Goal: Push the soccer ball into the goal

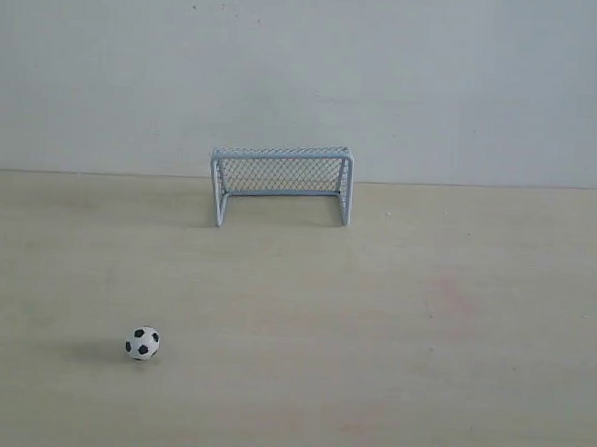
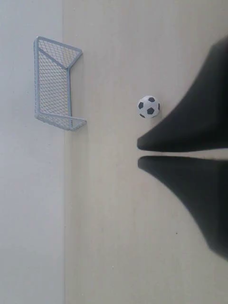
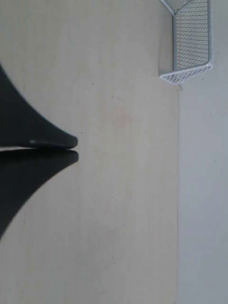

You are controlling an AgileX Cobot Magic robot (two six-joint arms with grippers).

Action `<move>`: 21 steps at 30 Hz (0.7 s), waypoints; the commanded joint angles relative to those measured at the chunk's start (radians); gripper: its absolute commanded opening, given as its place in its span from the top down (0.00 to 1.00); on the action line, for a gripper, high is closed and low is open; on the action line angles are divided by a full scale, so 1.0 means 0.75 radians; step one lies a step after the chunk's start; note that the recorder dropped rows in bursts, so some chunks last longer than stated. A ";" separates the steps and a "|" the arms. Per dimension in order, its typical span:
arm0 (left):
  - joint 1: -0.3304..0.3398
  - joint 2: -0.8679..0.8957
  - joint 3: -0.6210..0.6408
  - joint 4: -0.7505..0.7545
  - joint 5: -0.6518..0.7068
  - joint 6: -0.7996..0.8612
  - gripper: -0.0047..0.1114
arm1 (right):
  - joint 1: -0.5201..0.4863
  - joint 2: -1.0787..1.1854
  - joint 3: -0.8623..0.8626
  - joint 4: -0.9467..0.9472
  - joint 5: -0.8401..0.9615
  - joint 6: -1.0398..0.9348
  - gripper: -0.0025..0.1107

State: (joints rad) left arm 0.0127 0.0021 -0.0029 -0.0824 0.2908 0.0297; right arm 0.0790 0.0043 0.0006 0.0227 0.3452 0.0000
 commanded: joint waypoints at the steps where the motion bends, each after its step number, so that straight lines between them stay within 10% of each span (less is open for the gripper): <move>1: 0.005 -0.003 0.004 -0.003 0.001 0.001 0.92 | 0.001 -0.006 -0.001 -0.002 -0.005 0.000 0.98; 21: 0.005 -0.003 0.004 -0.003 -0.166 0.000 0.92 | 0.001 -0.006 -0.001 -0.002 -0.005 0.000 0.98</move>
State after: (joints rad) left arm 0.0127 0.0021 -0.0029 -0.0824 0.2657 0.0297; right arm 0.0790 0.0043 0.0006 0.0247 0.3452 0.0000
